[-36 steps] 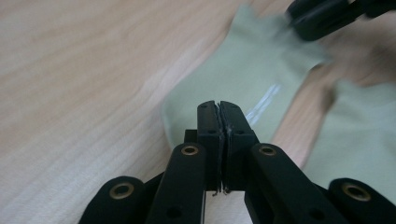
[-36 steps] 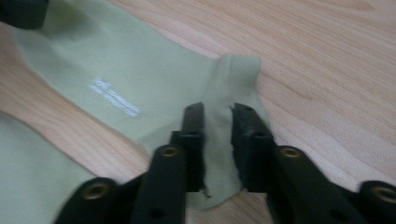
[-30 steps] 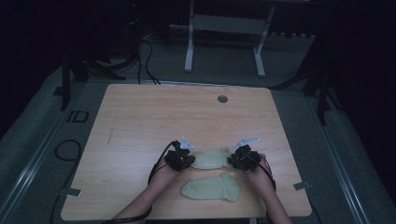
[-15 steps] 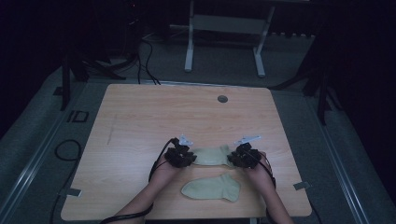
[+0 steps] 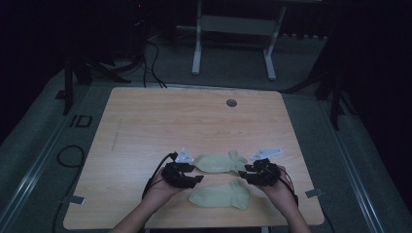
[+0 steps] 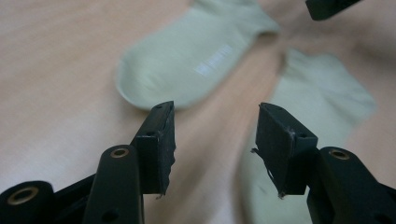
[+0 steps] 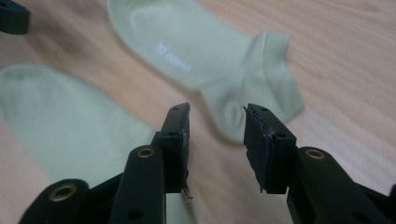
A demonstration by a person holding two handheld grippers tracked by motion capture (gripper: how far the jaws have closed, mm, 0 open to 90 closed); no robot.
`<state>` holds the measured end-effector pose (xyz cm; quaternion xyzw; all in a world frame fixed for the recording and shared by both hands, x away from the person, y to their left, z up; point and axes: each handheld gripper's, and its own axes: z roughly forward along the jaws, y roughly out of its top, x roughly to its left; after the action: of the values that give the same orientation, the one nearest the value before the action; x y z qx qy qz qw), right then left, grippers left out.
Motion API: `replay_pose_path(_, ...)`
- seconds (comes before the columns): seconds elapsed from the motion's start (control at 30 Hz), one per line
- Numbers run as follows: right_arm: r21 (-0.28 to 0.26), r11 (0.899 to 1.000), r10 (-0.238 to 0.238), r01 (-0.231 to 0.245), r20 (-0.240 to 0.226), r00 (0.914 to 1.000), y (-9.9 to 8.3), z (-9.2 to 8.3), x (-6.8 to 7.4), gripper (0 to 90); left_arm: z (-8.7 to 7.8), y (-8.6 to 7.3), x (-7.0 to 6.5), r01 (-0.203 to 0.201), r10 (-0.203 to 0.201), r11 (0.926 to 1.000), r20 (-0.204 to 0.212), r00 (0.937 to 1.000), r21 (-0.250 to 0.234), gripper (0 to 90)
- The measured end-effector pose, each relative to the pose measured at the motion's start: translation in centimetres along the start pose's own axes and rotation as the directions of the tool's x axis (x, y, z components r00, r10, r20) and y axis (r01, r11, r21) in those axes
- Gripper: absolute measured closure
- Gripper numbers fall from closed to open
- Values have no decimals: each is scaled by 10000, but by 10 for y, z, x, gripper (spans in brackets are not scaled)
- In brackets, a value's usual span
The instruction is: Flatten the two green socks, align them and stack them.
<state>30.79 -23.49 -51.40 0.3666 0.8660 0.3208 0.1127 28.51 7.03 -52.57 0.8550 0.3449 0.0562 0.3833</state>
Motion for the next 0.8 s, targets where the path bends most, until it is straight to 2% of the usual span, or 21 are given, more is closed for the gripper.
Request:
replay_pose_path(0.23,260,9997,11,-6,-177,9998,-23,-8,13,605,1,-22,-13,40,-55,9990,340,9994,440,476)
replay_pose_path(0.33,324,9994,90,-82,-253,9996,-29,-8,16,606,2,-27,-15,34,-48,9984,260,9997,557,477)
replay_pose_path(0.4,536,9986,-29,36,-132,9999,-39,-5,20,605,3,-35,-19,109,-116,9979,99,9999,632,489)
replay_pose_path(0.53,730,9972,-166,166,-7,9999,-48,-3,25,605,4,-42,-25,-185,179,9960,77,9998,871,495)
replay_pose_path(0.6,849,9958,-345,335,108,9993,-51,-1,27,606,6,-44,-26,-282,286,9950,-30,9996,959,522)
replay_pose_path(0.7,977,9942,-463,441,201,9987,-53,2,29,615,6,-45,-25,-219,229,9957,-98,9997,901,577)
replay_pose_path(0.77,940,9941,-576,550,252,9980,-53,2,31,661,7,-47,-25,-313,301,9955,145,9994,893,633)
replay_pose_path(0.8,962,9938,-577,552,236,9981,-53,2,33,694,8,-47,-26,-386,379,9955,96,9992,869,651)
